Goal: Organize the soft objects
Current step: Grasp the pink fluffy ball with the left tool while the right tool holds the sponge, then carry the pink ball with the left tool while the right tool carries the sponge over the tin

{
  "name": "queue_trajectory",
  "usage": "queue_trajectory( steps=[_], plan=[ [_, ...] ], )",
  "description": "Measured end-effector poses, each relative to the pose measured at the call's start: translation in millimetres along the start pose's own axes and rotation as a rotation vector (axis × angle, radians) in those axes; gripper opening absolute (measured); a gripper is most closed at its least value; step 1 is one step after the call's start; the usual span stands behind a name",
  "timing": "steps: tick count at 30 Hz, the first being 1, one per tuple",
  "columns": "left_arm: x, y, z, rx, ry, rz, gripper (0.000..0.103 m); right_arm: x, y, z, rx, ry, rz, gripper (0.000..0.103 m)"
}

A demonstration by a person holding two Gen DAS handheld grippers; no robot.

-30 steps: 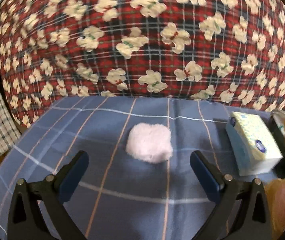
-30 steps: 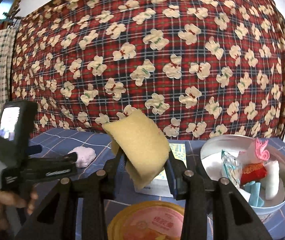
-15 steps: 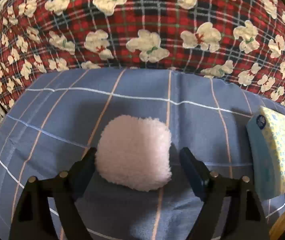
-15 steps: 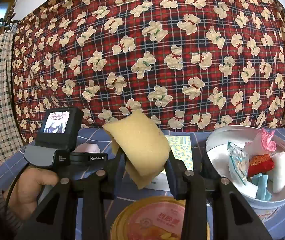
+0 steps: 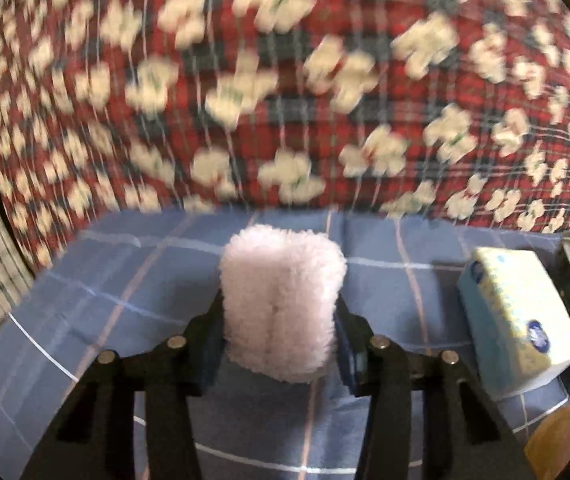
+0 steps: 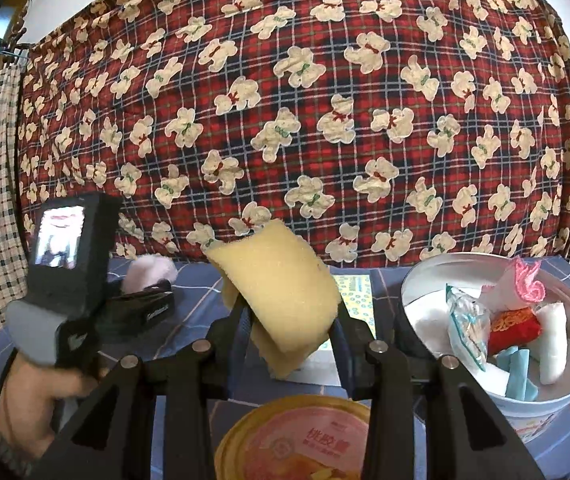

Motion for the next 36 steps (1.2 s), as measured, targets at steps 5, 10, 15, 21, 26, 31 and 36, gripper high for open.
queue_trajectory(
  steps=[5,10,15,21,26,31,36],
  plan=[
    [15,3,-36,0.120,-0.019,0.025,0.047,3,-4,-5,0.054,0.015,-0.005,0.041],
    [23,10,-66,0.166,0.050,-0.052,0.047,7,-6,-9,0.087,0.032,-0.024,0.041],
    [37,18,-86,0.203,0.064,-0.063,0.047,15,-8,-16,0.130,0.059,-0.055,0.041],
    [53,24,-97,0.219,0.088,-0.049,0.047,35,-12,-21,0.138,0.088,-0.030,0.041],
    [62,28,-105,0.235,0.104,-0.044,0.047,43,-13,-25,0.141,0.086,-0.033,0.041],
    [68,28,-113,0.255,0.102,-0.044,0.047,47,-14,-30,0.159,0.080,-0.045,0.041],
    [73,28,-117,0.270,0.102,-0.042,0.047,54,-17,-35,0.180,0.082,-0.040,0.041]
  ],
)
Point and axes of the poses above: each gripper's, at about its wrist camera, not at the fingertips, and z roughly the way its jaws point, x to its right, y to its underside, the point moved 1 cm from there along z, roughly the way its jaws point, and after that the axes turned 15 degrees about z, right-handed, at the moved point
